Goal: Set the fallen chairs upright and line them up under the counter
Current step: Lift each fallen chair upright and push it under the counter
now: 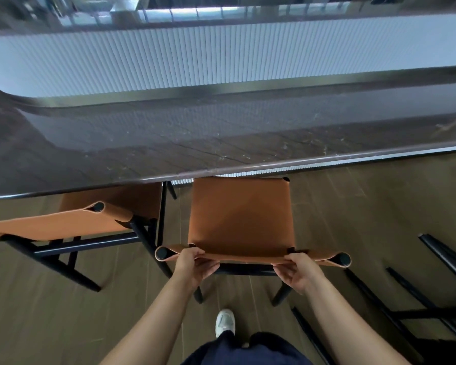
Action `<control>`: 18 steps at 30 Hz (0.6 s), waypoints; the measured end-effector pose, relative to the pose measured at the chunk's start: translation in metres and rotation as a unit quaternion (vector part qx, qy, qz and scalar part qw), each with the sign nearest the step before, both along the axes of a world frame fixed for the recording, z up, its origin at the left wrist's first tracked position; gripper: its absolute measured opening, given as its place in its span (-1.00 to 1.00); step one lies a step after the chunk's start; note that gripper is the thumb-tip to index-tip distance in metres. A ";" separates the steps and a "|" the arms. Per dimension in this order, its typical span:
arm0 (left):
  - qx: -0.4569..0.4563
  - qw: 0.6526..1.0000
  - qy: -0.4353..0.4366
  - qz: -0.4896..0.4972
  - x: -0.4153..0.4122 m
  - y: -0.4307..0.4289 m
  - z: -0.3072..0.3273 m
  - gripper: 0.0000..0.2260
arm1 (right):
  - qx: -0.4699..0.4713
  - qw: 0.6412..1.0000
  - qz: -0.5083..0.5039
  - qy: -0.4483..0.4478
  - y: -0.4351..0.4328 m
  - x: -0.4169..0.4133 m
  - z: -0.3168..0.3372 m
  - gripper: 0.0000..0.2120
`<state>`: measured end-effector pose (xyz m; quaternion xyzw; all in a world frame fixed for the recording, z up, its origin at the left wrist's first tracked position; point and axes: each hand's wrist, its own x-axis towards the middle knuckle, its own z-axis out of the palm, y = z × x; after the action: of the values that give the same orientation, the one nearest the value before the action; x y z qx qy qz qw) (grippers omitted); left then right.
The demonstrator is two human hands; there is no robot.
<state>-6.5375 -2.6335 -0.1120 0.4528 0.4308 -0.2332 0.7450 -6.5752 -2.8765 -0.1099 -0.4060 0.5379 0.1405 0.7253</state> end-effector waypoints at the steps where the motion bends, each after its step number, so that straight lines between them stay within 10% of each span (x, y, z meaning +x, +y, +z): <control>1: 0.006 1.000 -0.002 0.006 -0.001 -0.002 -0.001 -0.90 | -0.005 1.000 0.003 0.003 0.001 0.000 0.000 -0.69; 18: -0.055 0.998 -0.005 -0.010 -0.002 0.005 -0.007 -0.86 | -0.024 0.997 -0.070 -0.010 0.007 -0.001 -0.016 -0.89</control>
<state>-6.5390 -2.6283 -0.1187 0.4164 0.4089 -0.2620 0.7686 -6.5764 -2.8695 -0.1263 -0.3864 0.5609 0.0726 0.7286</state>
